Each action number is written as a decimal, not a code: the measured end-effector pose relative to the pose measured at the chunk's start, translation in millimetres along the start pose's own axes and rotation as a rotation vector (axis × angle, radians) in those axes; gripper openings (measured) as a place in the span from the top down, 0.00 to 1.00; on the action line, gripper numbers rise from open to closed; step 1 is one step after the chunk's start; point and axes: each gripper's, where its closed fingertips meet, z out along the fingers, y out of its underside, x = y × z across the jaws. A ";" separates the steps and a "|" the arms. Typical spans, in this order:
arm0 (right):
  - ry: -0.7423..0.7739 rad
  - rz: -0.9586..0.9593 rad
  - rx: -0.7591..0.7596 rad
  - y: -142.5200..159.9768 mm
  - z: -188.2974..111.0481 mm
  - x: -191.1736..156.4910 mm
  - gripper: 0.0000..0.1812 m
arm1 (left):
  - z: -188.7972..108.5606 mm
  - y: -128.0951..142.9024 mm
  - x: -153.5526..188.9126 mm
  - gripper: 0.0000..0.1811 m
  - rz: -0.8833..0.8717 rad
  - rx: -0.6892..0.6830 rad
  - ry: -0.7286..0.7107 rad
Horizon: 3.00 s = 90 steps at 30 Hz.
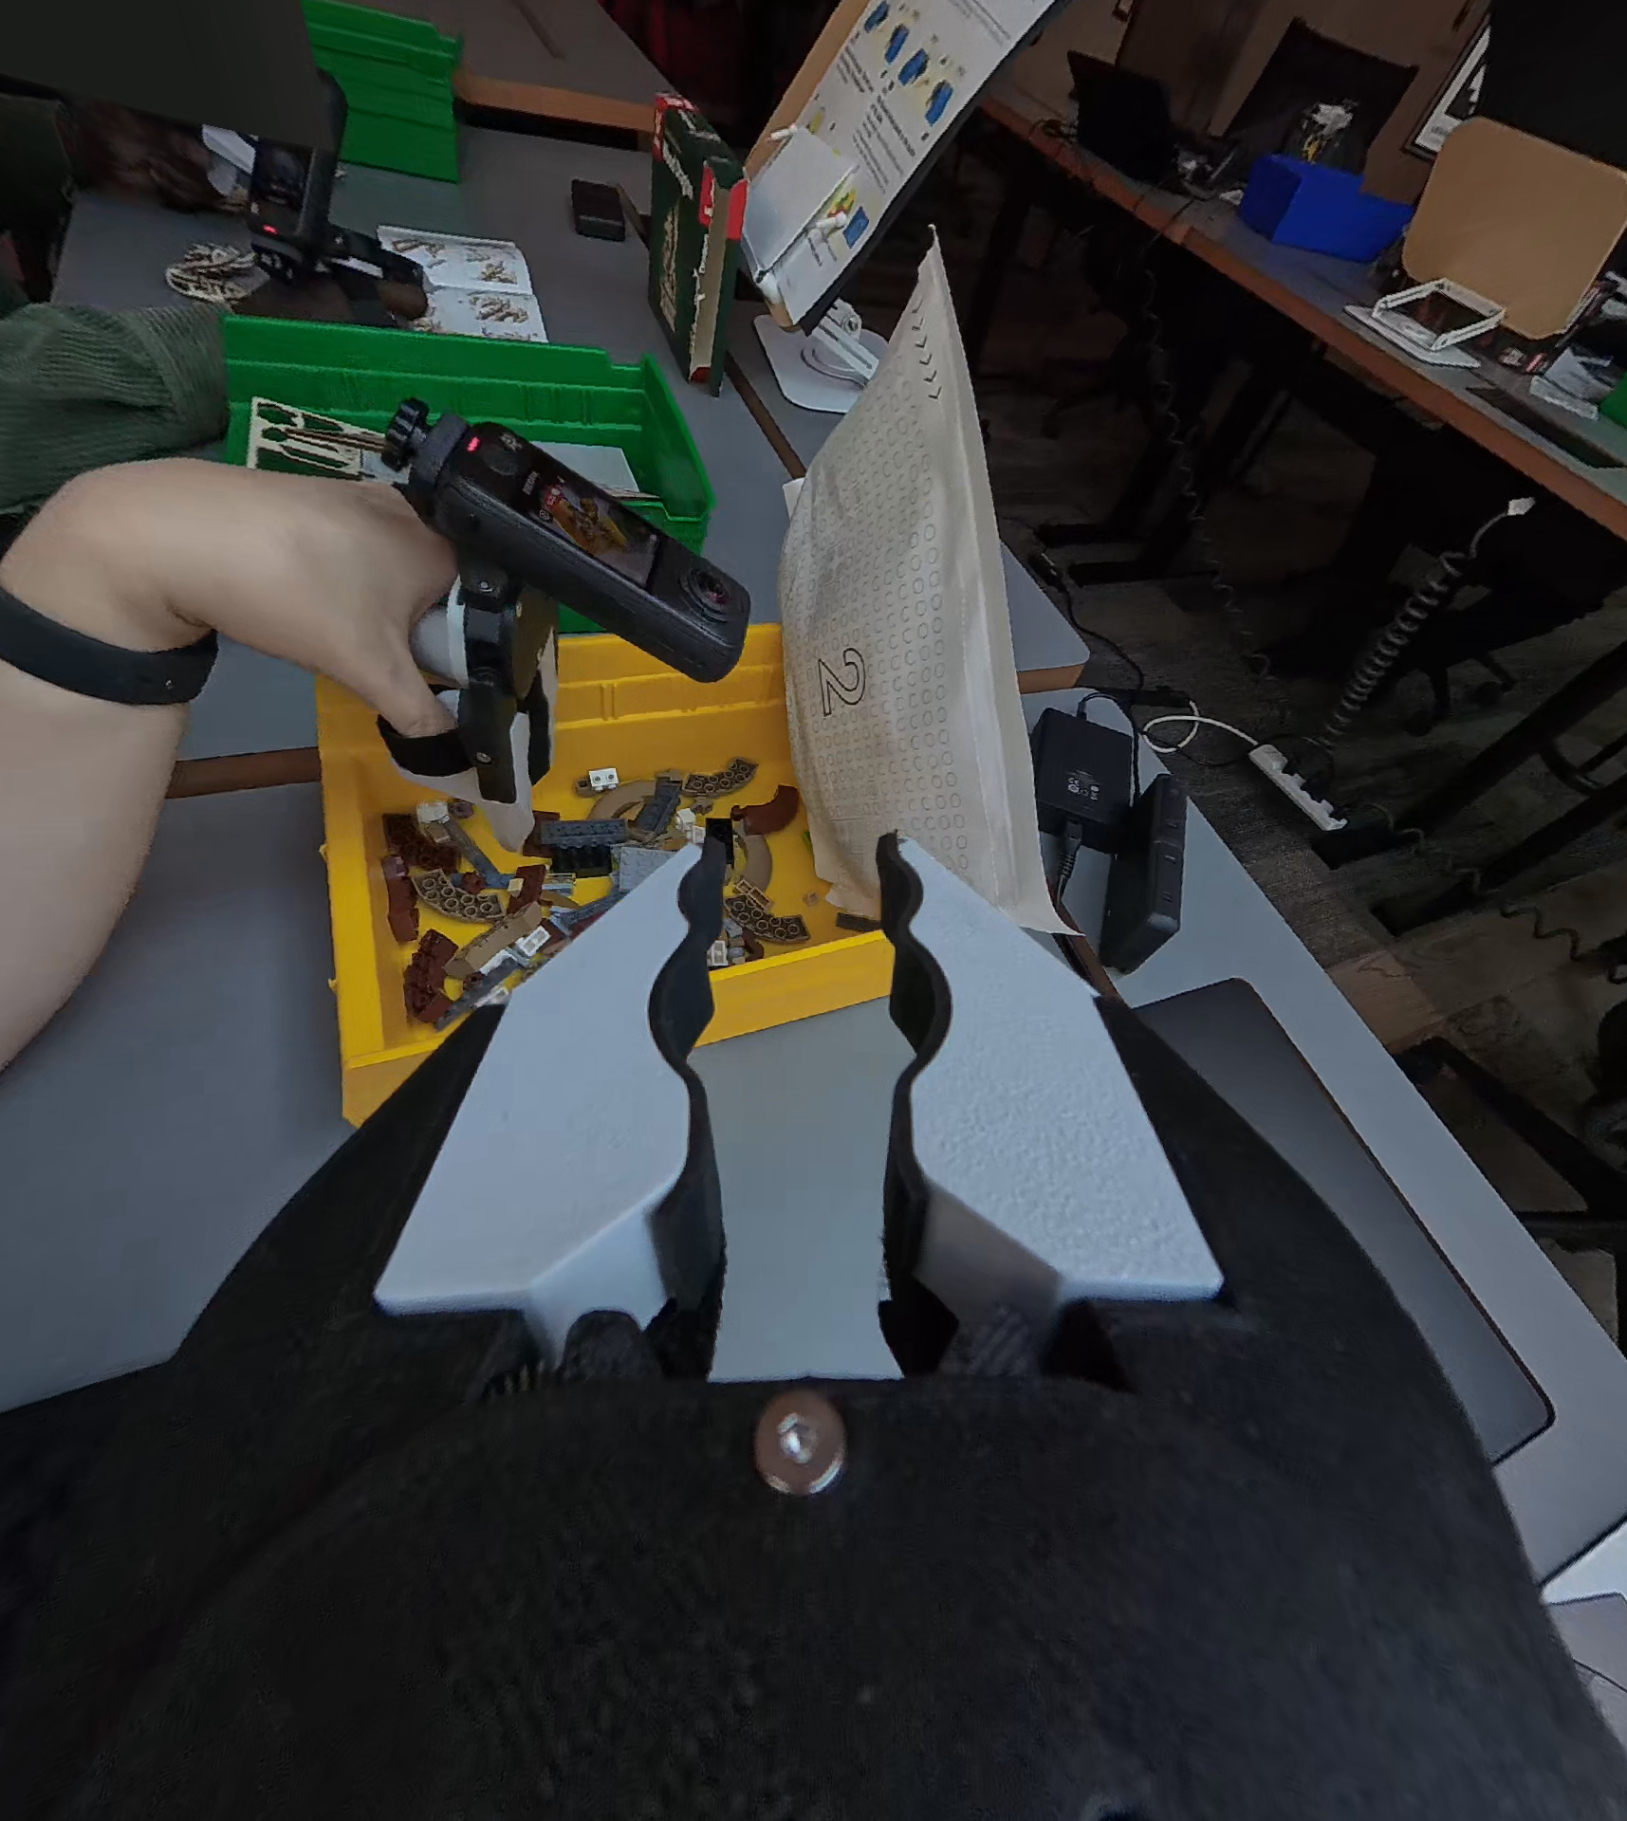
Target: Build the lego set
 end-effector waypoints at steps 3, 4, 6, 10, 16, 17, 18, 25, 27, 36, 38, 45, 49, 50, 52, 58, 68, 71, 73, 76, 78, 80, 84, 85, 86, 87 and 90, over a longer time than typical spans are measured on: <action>0.001 0.006 0.016 -2.0 -2.2 -0.1 0.83 | 7.8 -0.9 -4.6 0.78 -0.011 -0.034 -0.010; -0.022 0.009 0.019 -2.5 -2.1 -3.8 0.83 | 8.9 -2.3 -3.6 0.79 -0.003 -0.029 -0.003; -0.030 0.005 0.023 -3.6 -2.3 -6.0 0.83 | 12.0 -2.3 -3.5 0.81 0.008 -0.040 -0.002; -0.022 -0.011 0.015 -2.3 -2.0 -4.8 0.83 | 21.3 -2.7 -8.0 0.80 0.021 -0.077 -0.020; -0.011 -0.006 -0.003 2.0 0.8 0.5 0.83 | 29.8 -7.4 -10.9 0.85 0.027 -0.089 -0.013; -0.006 -0.007 -0.006 2.6 1.0 1.2 0.83 | 30.6 -7.2 -10.5 0.86 0.027 -0.094 -0.007; -0.007 -0.008 -0.008 2.8 1.1 1.0 0.83 | 30.3 -7.9 -10.5 0.87 0.026 -0.091 -0.004; -0.006 -0.018 -0.021 4.4 2.7 0.3 0.83 | 21.8 -12.5 -10.7 0.80 0.017 -0.039 -0.011; -0.009 -0.026 -0.022 4.1 0.6 -0.3 0.83 | 3.6 -34.7 -6.7 0.80 0.037 0.109 -0.004; 0.033 -0.004 0.060 -5.1 -28.0 13.1 0.83 | -33.3 -138.9 50.5 0.82 0.545 0.674 0.073; 0.042 0.005 0.088 -8.8 -34.6 15.7 0.83 | -21.6 -141.9 49.4 0.82 0.607 0.618 0.029; 0.059 -0.009 0.111 -12.0 -47.5 15.5 0.83 | -4.6 -163.0 54.4 0.83 0.608 0.611 0.076; 0.080 -0.019 0.131 -14.2 -58.0 18.1 0.83 | 9.7 -167.9 59.4 0.82 0.633 0.570 0.090; 0.085 -0.017 0.140 -15.1 -61.2 19.1 0.83 | 13.6 -169.0 59.9 0.81 0.639 0.556 0.090; 0.094 -0.013 0.158 -16.9 -67.3 21.0 0.83 | 21.6 -168.7 60.2 0.81 0.645 0.515 0.094; 0.112 -0.009 0.179 -18.7 -77.0 24.1 0.83 | 29.3 -164.9 60.4 0.92 0.637 0.452 0.127; 0.164 -0.027 0.218 -21.1 -94.7 32.1 0.83 | -29.8 -156.5 8.6 0.92 0.686 0.418 -0.526; 0.168 -0.024 0.225 -20.9 -98.6 32.6 0.83 | -65.0 -148.3 5.9 0.92 0.764 0.336 -0.772; 0.185 -0.031 0.218 -19.5 -102.2 33.1 0.83 | -87.6 -145.5 6.4 0.92 0.819 0.280 -0.930; 0.205 -0.039 0.220 -18.7 -110.9 31.2 0.83 | -108.2 -141.6 17.4 0.93 0.878 0.219 -1.047; 0.216 -0.031 0.223 -16.3 -120.9 29.0 0.83 | -118.7 -139.7 31.0 0.93 0.853 0.261 -1.025; 0.245 -0.022 0.219 -10.1 -136.1 28.4 0.83 | -130.9 -137.1 54.2 0.92 0.756 0.386 -0.890; 0.341 -0.005 0.241 1.1 -183.5 36.1 0.83 | -148.3 -129.1 176.6 0.92 0.651 0.737 -0.268; 0.370 0.009 0.264 2.7 -197.7 39.9 0.83 | -145.7 -124.0 216.6 0.92 0.675 0.770 -0.095; 0.395 0.030 0.294 4.1 -211.7 43.4 0.83 | -138.5 -119.7 250.4 0.92 0.710 0.772 0.024; 0.410 0.053 0.329 5.2 -224.3 46.1 0.83 | -126.0 -118.5 276.7 0.92 0.749 0.754 0.081; 0.404 0.120 0.428 7.7 -252.1 49.8 0.83 | -72.0 -117.6 338.6 0.92 0.860 0.638 0.179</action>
